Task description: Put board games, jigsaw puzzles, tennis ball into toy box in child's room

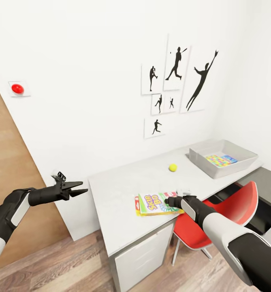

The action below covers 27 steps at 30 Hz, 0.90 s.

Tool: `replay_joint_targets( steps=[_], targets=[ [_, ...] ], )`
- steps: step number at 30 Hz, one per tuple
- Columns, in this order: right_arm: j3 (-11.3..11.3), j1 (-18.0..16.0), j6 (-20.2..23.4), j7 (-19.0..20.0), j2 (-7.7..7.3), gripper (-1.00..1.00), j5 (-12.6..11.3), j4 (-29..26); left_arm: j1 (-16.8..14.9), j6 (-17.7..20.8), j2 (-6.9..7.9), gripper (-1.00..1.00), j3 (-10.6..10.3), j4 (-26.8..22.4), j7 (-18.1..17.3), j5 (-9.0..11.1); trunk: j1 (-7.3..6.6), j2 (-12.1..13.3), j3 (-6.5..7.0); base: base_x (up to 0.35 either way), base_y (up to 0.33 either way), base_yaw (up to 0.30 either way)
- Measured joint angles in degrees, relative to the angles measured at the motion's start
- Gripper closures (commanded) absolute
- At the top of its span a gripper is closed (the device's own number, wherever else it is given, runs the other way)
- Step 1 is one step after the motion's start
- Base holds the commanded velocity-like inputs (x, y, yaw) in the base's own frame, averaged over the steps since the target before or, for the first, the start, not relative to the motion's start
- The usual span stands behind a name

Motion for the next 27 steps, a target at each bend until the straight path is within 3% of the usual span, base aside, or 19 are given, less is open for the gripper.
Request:
replay_joint_targets(
  steps=[27],
  targets=[
    [-0.22,-0.25,0.07,-0.09,-0.02,-1.0,0.52,0.1,0.01,0.0,0.01,-1.0,0.0,0.0,0.0,-0.05,0.01,0.0,0.0,-0.002,0.104,0.0]
  ],
)
